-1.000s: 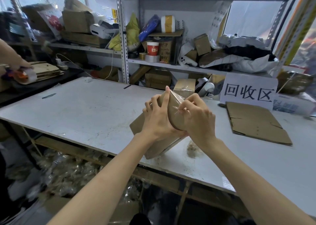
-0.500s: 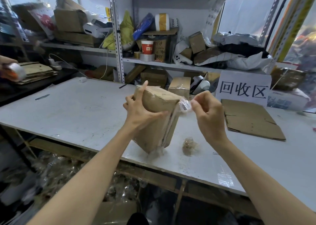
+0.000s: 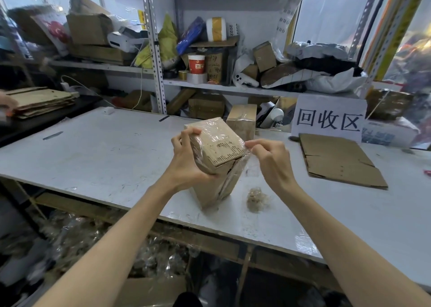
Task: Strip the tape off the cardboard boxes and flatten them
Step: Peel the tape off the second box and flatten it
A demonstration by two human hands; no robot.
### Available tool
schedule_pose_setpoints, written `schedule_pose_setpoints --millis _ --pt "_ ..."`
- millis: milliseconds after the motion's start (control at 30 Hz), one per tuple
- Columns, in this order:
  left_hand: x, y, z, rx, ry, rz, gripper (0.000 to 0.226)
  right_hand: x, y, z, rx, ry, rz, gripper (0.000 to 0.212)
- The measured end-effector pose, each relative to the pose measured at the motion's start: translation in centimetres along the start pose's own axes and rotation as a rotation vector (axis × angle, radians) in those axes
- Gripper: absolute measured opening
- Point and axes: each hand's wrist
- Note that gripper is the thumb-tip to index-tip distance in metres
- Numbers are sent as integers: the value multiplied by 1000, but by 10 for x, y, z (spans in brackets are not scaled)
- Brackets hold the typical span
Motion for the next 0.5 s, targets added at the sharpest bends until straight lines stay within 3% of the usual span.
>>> schedule_pose_setpoints --millis 100,333,500 --pt "3 3 4 1 15 -34 105 -4 4 -4 12 29 51 47" --pt "9 14 22 -131 19 123 104 -2 -2 3 173 -29 9 7" --pt "11 20 22 -131 73 128 98 1 -6 9 372 -150 15 11"
Point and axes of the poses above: each hand's wrist, its own x-axis away from the middle knuckle, its own y-axis out of the palm, z = x × y, and after that the axes turned 11 degrees about -y, right-handed
